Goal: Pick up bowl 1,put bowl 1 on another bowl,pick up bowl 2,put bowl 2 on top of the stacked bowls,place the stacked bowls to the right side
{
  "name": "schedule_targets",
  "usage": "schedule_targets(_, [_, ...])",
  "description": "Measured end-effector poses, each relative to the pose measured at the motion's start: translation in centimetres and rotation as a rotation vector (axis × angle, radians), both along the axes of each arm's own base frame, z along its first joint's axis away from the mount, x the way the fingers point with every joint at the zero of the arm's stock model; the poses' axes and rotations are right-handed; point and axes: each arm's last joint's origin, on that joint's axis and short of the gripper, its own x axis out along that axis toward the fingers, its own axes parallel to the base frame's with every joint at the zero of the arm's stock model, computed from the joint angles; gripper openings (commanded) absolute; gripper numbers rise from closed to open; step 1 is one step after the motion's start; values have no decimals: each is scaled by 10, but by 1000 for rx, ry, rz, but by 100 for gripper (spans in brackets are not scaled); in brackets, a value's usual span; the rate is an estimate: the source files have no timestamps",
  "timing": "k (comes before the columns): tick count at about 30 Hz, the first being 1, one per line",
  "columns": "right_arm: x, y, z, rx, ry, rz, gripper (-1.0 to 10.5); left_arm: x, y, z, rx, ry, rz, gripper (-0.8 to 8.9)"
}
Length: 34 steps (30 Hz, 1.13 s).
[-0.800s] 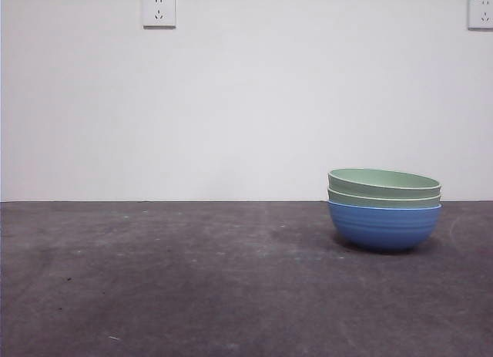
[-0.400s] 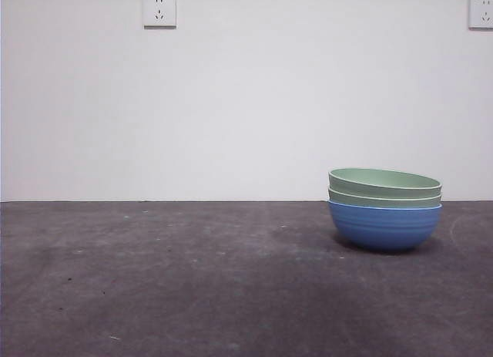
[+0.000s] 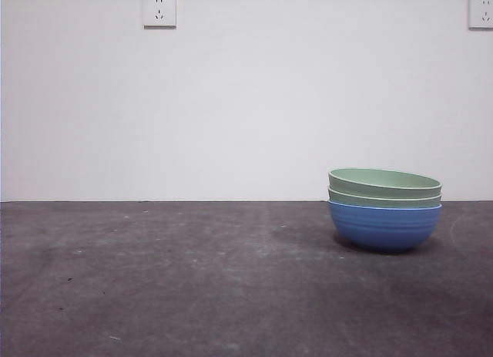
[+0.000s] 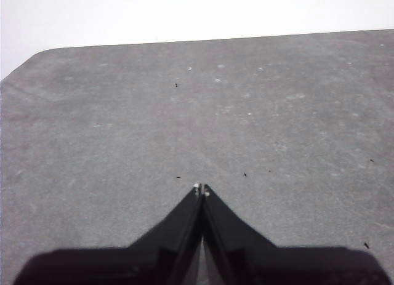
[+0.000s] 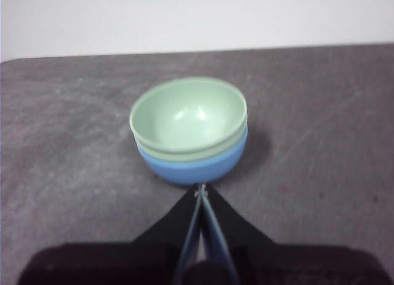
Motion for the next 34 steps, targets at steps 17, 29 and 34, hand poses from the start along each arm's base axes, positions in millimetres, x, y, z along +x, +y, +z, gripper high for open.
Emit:
schedule_targets(17, [1,0,-16,65,61,-16,1,0,0,0,0,0,0,-3])
schedule_targets(29, [1,0,-16,75,64,-18,1,0,0,0,0,0,0,-3])
schedule_targets(34, [1,0,-16,75,64,-18,1,0,0,0,0,0,0,-3])
